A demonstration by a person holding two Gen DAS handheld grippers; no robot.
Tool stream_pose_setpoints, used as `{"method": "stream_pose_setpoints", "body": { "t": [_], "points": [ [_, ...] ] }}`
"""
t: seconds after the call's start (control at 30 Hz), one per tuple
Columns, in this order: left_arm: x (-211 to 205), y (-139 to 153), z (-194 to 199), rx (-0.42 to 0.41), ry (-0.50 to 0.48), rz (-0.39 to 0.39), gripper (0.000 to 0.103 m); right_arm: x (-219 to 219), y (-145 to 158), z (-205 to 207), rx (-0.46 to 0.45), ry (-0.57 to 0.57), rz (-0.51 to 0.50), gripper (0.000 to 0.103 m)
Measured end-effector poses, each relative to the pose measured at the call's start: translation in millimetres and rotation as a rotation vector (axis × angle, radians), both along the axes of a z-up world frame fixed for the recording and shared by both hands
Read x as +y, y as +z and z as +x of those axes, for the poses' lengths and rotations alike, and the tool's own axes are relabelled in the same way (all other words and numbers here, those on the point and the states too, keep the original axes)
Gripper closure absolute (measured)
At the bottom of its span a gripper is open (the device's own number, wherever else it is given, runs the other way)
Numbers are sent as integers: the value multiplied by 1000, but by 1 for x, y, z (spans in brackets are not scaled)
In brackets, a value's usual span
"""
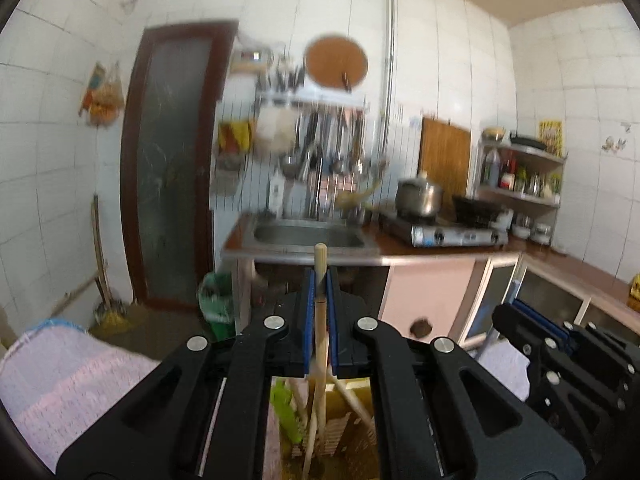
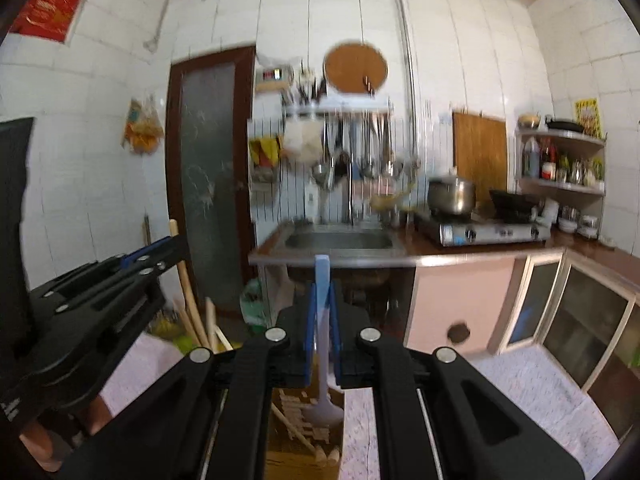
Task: Organize utensils
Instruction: 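Carry the grey spoon and chopstick to the yellow holder and open both tools, then close the right tool on a wooden chopstick while the left tool grasps the metal spoon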
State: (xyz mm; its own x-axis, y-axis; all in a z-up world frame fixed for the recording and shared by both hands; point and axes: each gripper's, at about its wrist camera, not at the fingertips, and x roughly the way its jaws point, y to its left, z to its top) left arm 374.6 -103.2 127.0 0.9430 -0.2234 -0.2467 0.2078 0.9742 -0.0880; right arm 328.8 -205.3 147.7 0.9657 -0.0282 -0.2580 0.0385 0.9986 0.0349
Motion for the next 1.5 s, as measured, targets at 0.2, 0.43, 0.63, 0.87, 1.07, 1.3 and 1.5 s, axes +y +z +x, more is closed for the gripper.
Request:
{"method": "stream_pose_setpoints", "body": {
  "t": [0.2, 0.43, 0.63, 0.87, 1.07, 1.3, 1.5],
  "points": [
    [20, -19, 6, 122, 3, -27, 98, -8, -30, 15, 83, -23, 12, 91],
    [55, 2, -41, 141, 80, -11, 26, -25, -16, -25, 86, -37, 42, 40],
    [83, -14, -95, 201, 123, 45, 5, -28, -31, -76, 155, 11, 61, 28],
    [108, -84, -137, 367, 151, 115, 5, 1, -91, -105, 285, 97, 7, 26],
    [131, -138, -147, 510, 179, 130, 5, 22, -137, -97, 407, 130, -3, 26],
    [146, -166, -141, 579, 199, 100, 5, 52, -157, -82, 477, 193, -103, 27],
    [137, -172, -134, 585, 192, 147, 5, 70, -173, -69, 553, 250, -132, 50]
  ]
}}
